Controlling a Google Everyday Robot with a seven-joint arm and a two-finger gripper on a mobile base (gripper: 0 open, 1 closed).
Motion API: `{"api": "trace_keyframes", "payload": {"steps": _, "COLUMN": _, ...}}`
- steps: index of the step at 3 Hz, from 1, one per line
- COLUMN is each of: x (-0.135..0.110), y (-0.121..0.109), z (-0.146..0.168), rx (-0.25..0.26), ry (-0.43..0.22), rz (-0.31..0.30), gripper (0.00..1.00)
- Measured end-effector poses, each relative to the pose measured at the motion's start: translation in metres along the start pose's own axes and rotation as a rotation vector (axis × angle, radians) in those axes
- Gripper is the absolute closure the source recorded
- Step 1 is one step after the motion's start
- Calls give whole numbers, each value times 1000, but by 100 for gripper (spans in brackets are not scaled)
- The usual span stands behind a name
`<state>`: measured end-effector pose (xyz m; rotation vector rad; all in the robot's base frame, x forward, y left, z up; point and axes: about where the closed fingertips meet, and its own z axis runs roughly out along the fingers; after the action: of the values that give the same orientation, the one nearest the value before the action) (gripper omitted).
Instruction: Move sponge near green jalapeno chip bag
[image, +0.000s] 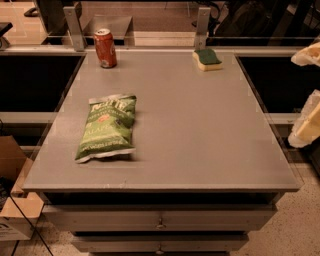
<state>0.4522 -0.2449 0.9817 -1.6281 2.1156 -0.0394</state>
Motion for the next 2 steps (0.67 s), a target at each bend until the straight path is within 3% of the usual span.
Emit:
{"api": "trace_keyframes", "payload": {"steps": 1, "x": 7, "y": -26, "z": 6, "rx": 35, "ry": -198, "rz": 18, "gripper": 0}}
{"api": "trace_keyframes", "payload": {"steps": 2, "x": -15, "y": -52, "z": 17, "rx": 27, "ry": -386, "rz": 24, "gripper": 0}}
